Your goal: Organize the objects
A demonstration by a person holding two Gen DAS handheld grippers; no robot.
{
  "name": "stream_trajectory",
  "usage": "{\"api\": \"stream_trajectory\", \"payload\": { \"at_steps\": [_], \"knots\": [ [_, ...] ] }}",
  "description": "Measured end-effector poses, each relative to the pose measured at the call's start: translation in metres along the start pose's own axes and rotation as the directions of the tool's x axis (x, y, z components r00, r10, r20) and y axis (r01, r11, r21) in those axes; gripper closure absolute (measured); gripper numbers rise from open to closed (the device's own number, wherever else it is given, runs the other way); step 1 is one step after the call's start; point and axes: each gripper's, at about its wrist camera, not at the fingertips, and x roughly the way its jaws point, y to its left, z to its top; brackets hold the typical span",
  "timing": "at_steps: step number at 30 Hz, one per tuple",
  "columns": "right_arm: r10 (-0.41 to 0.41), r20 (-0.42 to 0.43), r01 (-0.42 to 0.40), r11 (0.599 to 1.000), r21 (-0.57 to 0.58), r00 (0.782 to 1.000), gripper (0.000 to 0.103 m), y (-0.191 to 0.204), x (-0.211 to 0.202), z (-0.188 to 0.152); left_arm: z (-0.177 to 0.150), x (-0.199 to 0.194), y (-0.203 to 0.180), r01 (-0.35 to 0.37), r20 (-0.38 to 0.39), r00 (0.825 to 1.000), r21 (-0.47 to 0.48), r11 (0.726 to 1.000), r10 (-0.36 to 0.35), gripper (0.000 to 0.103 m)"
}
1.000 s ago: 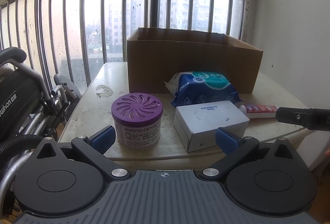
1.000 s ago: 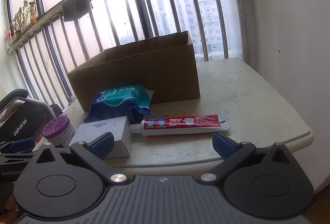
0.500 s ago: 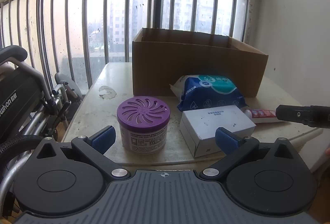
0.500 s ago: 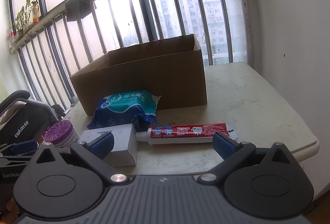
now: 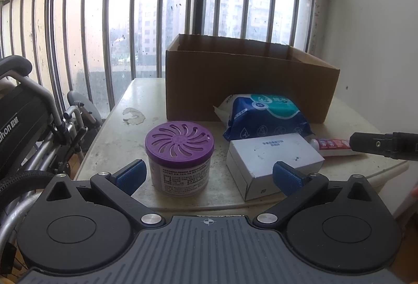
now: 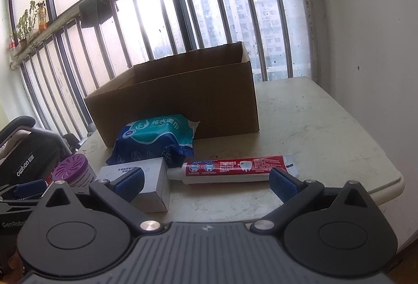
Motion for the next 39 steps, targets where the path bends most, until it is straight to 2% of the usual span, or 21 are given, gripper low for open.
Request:
{"api": "stream_trajectory", "payload": {
  "at_steps": [23, 27, 29, 34, 39],
  "knots": [
    [0.035, 0.006, -0.035, 0.999, -0.028, 0.999, 0.000, 0.017, 0.007, 0.006, -0.002, 0.001, 0.022, -0.020, 0.009, 1.000, -0.058, 0.998, 0.021, 0.000],
    [0.059, 0.018, -0.058, 0.996, -0.061, 0.998, 0.000, 0.026, 0.011, 0.013, -0.003, 0.009, 0.024, -0.037, 0.007, 0.999, -0.033, 0.999, 0.037, 0.000],
    [0.076, 0.022, -0.074, 0.994, -0.081, 0.997, 0.000, 0.031, 0.013, 0.018, -0.006, 0.011, 0.026, -0.056, 0.034, 0.998, -0.025, 0.998, 0.057, 0.000],
    [0.127, 0.026, -0.122, 0.983, -0.138, 0.992, 0.000, 0.046, 0.020, 0.027, -0.010, 0.021, 0.028, -0.032, 0.034, 0.999, 0.030, 0.999, 0.031, 0.002],
    [0.200, -0.037, -0.204, 0.969, -0.142, 0.979, 0.000, 0.056, 0.038, 0.031, -0.009, 0.026, 0.026, -0.004, 0.039, 0.999, 0.062, 0.998, 0.001, 0.003]
  ]
}}
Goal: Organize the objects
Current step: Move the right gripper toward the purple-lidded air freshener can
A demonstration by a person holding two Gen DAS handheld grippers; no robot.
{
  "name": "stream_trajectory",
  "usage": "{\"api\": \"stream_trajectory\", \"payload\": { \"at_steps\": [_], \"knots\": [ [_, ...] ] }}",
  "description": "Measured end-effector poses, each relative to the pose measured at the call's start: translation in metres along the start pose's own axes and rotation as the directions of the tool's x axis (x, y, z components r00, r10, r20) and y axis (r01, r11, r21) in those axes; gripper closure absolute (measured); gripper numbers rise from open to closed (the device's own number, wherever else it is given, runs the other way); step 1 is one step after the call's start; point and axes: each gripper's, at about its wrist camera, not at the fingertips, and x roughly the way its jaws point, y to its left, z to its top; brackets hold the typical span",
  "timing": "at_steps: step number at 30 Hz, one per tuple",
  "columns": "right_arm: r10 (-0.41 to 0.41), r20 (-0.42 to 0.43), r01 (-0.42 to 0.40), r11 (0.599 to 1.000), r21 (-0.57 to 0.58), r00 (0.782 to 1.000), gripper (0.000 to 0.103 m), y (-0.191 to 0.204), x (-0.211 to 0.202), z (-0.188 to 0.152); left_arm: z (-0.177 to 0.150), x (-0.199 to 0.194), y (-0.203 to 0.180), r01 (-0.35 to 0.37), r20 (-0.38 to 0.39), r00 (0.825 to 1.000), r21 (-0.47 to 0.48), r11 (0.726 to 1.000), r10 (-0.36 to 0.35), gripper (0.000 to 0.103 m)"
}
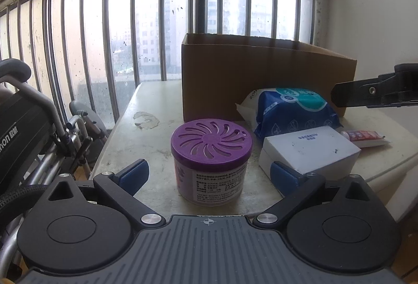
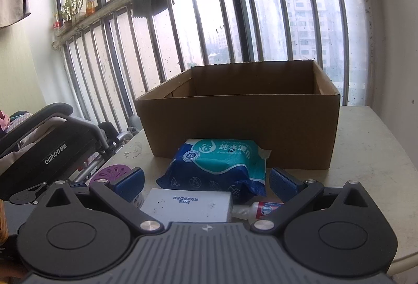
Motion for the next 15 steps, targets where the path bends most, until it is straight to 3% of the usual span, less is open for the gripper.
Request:
{"api": "stream_trajectory", "payload": {
  "at_steps": [8, 15],
  "knots": [
    [0.090, -0.021, -0.090, 0.996, -0.023, 0.996, 0.000, 0.012, 0.015, 0.013, -0.002, 0.009, 0.007, 0.070, 0.012, 0.997, -0.039, 0.997, -0.070, 0.009],
    [0.124, -0.041, -0.125, 0.991, -0.040, 0.991, 0.000, 0.021, 0.024, 0.017, -0.004, 0.021, 0.014, 0.111, -0.005, 0.994, -0.094, 0.989, -0.112, 0.021]
  ]
}}
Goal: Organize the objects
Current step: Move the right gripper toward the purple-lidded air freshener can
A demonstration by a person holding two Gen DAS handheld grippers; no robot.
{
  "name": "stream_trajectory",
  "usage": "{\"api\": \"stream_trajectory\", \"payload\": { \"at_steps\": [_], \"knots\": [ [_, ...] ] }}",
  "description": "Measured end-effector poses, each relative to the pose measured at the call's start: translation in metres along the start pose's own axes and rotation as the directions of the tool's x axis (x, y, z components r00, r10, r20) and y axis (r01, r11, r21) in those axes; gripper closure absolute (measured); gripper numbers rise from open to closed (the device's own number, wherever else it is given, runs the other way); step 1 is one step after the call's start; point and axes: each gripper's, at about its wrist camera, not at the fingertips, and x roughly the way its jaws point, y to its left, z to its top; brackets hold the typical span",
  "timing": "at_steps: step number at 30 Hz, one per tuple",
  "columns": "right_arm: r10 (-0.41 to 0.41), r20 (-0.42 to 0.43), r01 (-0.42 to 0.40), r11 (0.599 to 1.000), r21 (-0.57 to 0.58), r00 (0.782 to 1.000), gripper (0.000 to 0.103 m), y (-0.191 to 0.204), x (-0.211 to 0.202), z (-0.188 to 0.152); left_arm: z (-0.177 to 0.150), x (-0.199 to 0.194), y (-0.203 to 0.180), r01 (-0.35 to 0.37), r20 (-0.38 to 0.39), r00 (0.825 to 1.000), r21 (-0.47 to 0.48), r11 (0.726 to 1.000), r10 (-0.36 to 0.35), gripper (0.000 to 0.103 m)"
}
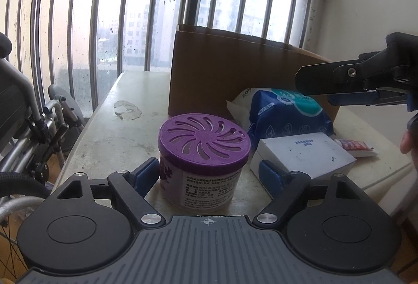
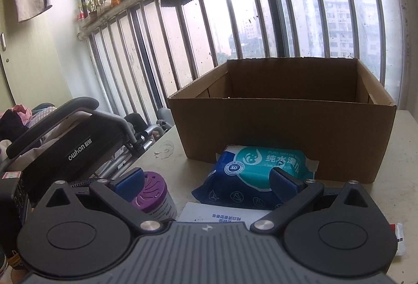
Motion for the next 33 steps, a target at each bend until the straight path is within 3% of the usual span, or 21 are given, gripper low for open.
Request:
{"api": "stream_trajectory", "payload": {
  "at_steps": [4, 22, 33],
  "knots": [
    [0.015, -0.011, -0.015, 1.000, -0.014, 1.000, 0.000, 0.004, 0.005, 0.002, 0.000, 0.002, 0.005, -0.005, 0.011, 1.000, -0.017, 1.000, 0.005, 0.034],
    [0.112, -0.093, -0.117, 0.992, -0.052, 0.989, 0.000, 0.028, 0.036, 0.007, -0.003, 0.001, 0.020, 0.041, 0.035, 0.999, 0.004, 0.999, -0.041, 0.036],
    [0.164, -0.231, -0.200, 0.969, -0.147, 0.959, 0.000, 0.053, 0.065, -0.005, -0.005, -0.002, 0.026, 0.089, 0.041, 0.995, 0.025, 0.996, -0.090, 0.036]
  ]
}}
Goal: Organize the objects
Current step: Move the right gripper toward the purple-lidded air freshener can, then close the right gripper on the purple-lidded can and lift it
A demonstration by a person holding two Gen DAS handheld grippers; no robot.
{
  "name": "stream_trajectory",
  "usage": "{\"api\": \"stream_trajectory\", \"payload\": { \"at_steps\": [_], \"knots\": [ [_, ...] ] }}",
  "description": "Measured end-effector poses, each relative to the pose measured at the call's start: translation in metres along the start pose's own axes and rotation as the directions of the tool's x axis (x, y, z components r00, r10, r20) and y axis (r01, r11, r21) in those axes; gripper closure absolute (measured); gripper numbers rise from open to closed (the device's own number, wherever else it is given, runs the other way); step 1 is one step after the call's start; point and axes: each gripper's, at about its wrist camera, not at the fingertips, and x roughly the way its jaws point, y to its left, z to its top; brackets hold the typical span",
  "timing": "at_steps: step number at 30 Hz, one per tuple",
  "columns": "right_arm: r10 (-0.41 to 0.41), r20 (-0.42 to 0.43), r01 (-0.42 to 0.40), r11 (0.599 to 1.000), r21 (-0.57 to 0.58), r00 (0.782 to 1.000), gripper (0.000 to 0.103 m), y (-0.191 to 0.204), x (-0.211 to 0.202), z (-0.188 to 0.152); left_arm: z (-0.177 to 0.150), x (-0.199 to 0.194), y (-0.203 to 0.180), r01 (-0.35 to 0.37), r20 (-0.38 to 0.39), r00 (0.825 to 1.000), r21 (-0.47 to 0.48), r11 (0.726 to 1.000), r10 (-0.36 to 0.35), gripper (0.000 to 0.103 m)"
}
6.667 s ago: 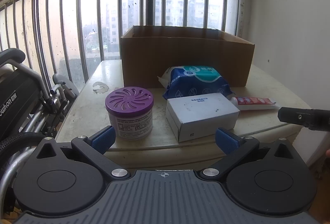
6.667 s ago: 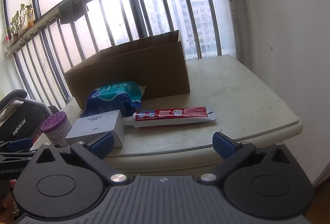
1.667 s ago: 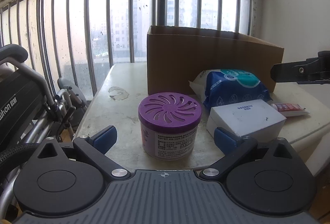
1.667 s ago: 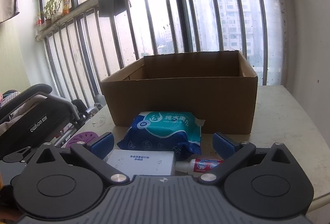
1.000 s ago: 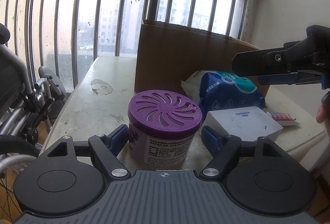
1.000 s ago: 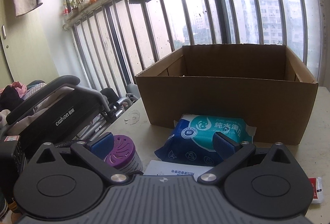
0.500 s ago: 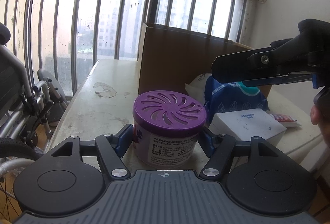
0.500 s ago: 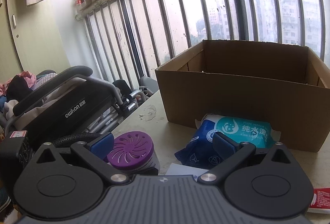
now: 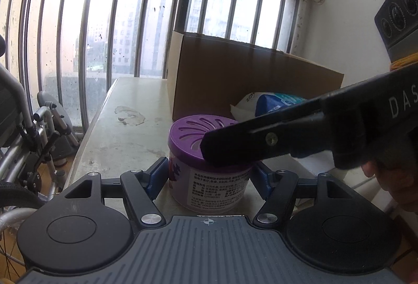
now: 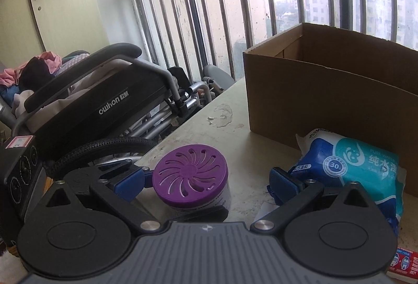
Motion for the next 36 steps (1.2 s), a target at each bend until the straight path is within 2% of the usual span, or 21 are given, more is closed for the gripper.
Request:
{"api": "stream_trajectory", "payload": {
  "at_steps": [6, 12, 15, 27, 36],
  "knots": [
    [-0.002, -0.040, 0.000, 0.999, -0.043, 0.999, 0.001, 0.006, 0.013, -0.002, 0.000, 0.000, 0.002, 0.014, 0.008, 1.000, -0.013, 1.000, -0.014, 0.036],
    [0.037, -0.042, -0.038, 0.999, -0.023, 0.998, 0.014, 0.004, 0.020, -0.006, 0.001, -0.001, 0.002, 0.020, 0.010, 1.000, -0.006, 1.000, -0.020, 0.036],
    [0.041, -0.033, -0.042, 0.999, -0.018, 0.999, 0.027, 0.002, 0.020, -0.006, 0.000, -0.001, 0.002, 0.020, 0.010, 1.000, 0.009, 1.000, -0.020, 0.036],
    [0.032, 0.006, -0.032, 0.999, -0.027, 0.999, 0.031, 0.003, 0.015, -0.010, 0.000, -0.003, -0.003, 0.010, 0.024, 1.000, 0.044, 0.999, -0.012, 0.036],
    [0.027, 0.082, -0.026, 1.000, -0.015, 0.996, 0.031, 0.004, -0.013, -0.003, 0.015, -0.016, -0.018, 0.008, 0.076, 0.997, 0.085, 0.996, -0.015, 0.036]
  ]
}}
